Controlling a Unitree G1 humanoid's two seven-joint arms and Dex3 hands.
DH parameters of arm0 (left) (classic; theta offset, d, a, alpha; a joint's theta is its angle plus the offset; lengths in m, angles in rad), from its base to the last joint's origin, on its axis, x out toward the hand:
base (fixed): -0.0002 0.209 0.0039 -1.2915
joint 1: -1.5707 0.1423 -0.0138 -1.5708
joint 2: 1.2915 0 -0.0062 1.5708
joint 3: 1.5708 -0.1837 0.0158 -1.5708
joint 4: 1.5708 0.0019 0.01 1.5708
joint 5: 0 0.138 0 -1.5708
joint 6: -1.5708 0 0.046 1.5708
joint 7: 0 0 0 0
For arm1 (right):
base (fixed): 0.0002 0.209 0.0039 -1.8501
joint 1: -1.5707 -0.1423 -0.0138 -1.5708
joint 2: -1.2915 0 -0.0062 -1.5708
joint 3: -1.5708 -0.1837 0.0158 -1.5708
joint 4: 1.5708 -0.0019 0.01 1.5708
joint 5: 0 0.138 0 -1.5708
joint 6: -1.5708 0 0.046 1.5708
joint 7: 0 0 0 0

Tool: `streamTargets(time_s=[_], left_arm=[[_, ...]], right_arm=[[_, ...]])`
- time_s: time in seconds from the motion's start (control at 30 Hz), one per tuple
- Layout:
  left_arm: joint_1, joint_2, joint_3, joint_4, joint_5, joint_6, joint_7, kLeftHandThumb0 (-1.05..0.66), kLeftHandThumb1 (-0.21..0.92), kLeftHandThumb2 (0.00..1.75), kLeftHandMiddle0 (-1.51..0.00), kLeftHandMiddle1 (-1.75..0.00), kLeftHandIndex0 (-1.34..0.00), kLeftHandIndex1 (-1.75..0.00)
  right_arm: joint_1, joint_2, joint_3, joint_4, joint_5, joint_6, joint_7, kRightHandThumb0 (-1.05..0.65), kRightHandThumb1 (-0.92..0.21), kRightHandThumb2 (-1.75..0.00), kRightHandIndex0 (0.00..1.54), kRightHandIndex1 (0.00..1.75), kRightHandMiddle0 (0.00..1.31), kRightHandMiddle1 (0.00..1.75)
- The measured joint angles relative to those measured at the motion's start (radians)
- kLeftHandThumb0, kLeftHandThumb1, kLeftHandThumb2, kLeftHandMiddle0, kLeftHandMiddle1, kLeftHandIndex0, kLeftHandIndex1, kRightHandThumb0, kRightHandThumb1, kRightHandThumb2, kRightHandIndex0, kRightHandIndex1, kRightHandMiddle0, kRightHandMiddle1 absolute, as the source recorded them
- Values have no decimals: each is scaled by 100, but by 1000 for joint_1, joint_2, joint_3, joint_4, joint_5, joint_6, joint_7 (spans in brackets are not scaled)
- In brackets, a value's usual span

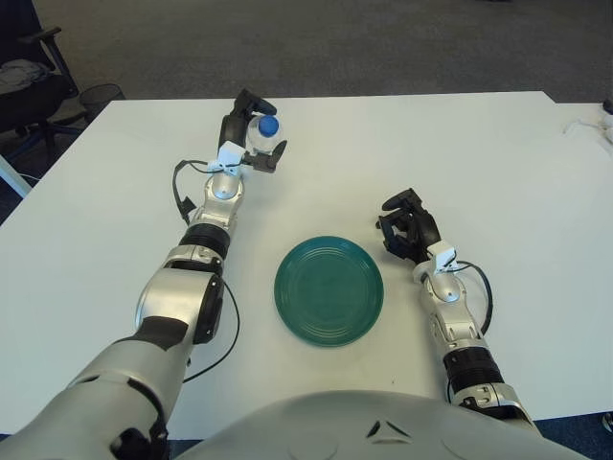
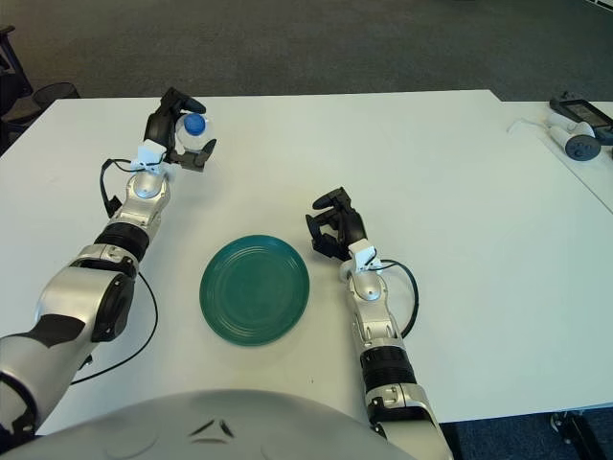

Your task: Put the bottle into the plate.

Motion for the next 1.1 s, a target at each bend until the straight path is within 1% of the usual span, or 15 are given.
streamTargets(time_s=[0.07, 0.2, 0.3, 0.47, 0.67, 0.87, 1.1], left_arm=[[23, -10, 1, -57, -28, 15, -39, 0, 6, 159, -81, -168, -59, -175], [85, -36, 0, -198, -110, 61, -154, 0, 6, 160, -82, -167, -59, -175], [138, -49, -3, -316, -180, 119, -240, 0, 5, 160, -83, -167, -59, -175], [214, -54, -12, -507, -261, 221, -334, 0, 5, 159, -83, -166, -59, -175], [281, -51, -20, -707, -352, 350, -426, 0, 6, 159, -83, -167, -58, -175], [325, -40, -29, -852, -413, 434, -497, 0, 5, 160, -82, -168, -59, -175], [435, -15, -68, -1072, -457, 533, -558, 0, 3, 163, -84, -169, -60, -175]], right_arm=[[0, 0, -1, 1, 0, 0, -1, 0, -72, -72, 42, 147, 24, 175], [-2, 0, -3, 2, -1, 0, -9, 0, -73, -71, 42, 145, 24, 175], [-3, 0, -3, 3, -2, 0, -14, 0, -74, -69, 42, 144, 24, 175], [-5, 0, -1, 6, -4, 0, -19, 0, -71, -74, 44, 147, 22, 175], [-9, 0, 1, 16, -4, -3, -23, 0, -73, -72, 45, 145, 22, 175], [-12, 1, 2, 17, -4, -2, -25, 0, -72, -74, 45, 146, 21, 175], [-12, 4, 2, 16, -3, 2, -31, -1, -74, -70, 43, 145, 23, 175]])
